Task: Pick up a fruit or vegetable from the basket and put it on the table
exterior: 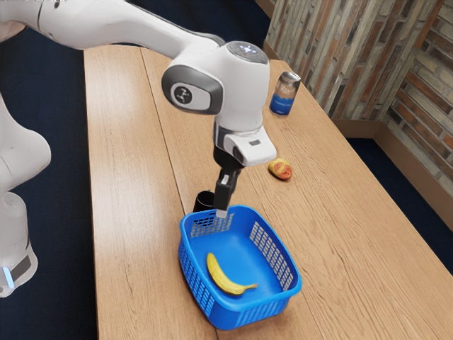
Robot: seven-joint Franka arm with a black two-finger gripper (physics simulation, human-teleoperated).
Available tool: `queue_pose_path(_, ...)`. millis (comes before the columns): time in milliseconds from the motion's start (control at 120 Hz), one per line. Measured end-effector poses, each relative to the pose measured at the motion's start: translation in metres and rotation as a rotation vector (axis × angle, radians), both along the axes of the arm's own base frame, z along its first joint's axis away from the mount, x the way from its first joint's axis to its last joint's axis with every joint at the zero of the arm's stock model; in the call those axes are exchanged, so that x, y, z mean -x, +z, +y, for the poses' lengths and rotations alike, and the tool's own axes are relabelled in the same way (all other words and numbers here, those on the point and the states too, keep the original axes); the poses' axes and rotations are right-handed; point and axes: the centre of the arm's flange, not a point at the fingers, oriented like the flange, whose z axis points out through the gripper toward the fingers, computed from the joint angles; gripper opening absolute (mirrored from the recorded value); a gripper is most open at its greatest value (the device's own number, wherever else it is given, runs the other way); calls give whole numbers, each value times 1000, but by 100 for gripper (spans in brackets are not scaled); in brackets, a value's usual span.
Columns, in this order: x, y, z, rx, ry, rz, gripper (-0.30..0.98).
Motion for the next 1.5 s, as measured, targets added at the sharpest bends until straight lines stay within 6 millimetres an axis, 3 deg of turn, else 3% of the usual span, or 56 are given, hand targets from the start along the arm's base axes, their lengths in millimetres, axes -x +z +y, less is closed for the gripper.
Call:
queue_pose_path(192,7,-18,-27,-26,-65,26,69)
queue_pose_path(533,16,-63,-42,-77,-108,98,69)
queue_pose_path(942,23,-83,-49,-80,-123,116,68)
queue_pose_path(1108,27,-84,-57,-76,-137,108,67)
queue_pose_path(1258,30,-71,-53,-45,-144,95,68)
queue_pose_path(1375,23,-64,-40,-39,-129,86,68)
queue_pose_path(1500,19,-60,-49,-50,-140,72,69)
